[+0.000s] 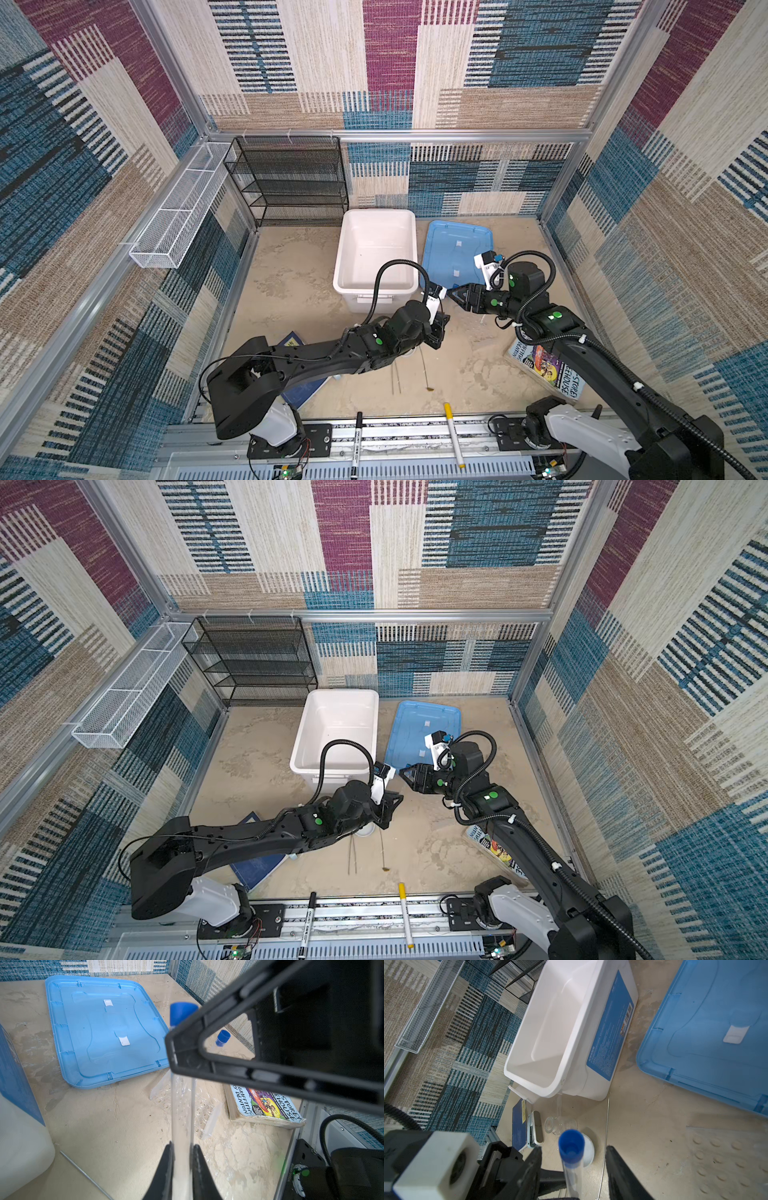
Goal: Organize the chemistry lab equipment
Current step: 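Grasp the tube's blue cap with the right gripper while the left gripper holds it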
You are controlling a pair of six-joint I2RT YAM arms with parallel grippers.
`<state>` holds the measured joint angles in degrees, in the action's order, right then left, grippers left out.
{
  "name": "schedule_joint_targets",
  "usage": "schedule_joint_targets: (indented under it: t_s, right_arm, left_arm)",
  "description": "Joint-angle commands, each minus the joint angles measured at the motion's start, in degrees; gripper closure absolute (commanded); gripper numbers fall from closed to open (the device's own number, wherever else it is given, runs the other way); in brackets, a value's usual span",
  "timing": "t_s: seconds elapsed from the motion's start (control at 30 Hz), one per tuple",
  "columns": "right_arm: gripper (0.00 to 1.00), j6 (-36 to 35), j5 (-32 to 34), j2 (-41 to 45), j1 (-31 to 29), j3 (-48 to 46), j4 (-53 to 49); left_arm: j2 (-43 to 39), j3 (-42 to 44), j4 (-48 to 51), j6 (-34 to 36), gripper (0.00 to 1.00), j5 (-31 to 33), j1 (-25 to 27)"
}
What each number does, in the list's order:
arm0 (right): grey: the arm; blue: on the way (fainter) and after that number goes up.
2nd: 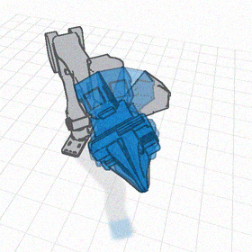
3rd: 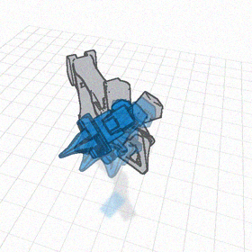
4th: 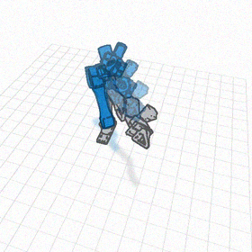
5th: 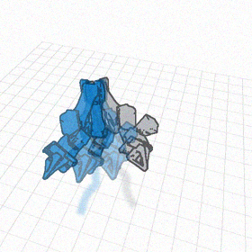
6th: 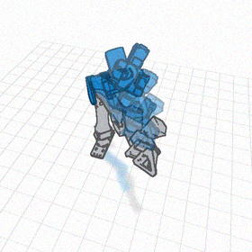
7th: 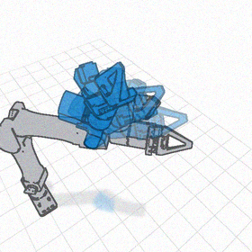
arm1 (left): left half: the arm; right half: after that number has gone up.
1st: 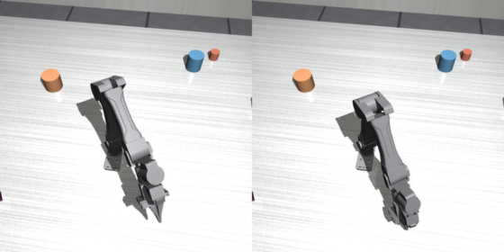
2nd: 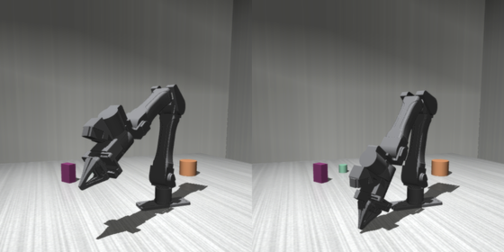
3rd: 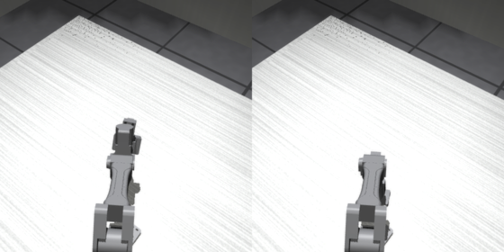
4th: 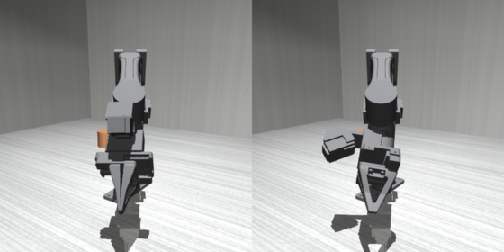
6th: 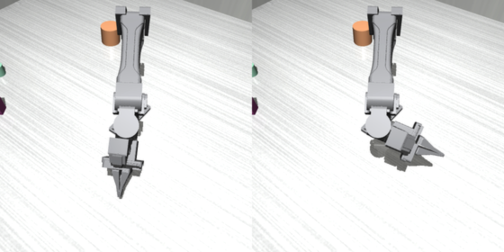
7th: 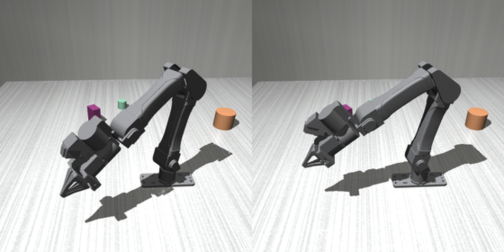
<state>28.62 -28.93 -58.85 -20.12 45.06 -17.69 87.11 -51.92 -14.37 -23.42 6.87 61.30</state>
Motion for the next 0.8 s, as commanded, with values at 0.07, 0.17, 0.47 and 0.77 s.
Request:
schedule_joint_targets:
  t_s: [0.07, 0.17, 0.47, 0.77]
  right_arm:
    - [0.52, 1.7, 0.02, 1.19, -0.01, -1.76, 5.45]
    - [0.56, 1.79, -0.26, 0.91, -0.01, -1.98, 6.77]
    - [0.7, 2.14, -3.23, 0.32, -0.03, -2.46, 8.15]
    - [0.73, 2.28, -2.42, 0.53, -0.01, -3.81, 8.64]
  left_arm:
    - [0.04, 0.23, -2.11, -0.4, 0.86, -1.33, 0.05]
    - [0.12, 0.07, -1.97, -0.4, 0.86, -1.67, 0.09]
    - [0.74, -0.19, -2.14, -0.83, 0.86, -1.67, 0.03]
    - [1.11, -0.68, -2.59, -0.66, 0.86, -2.5, 0.07]
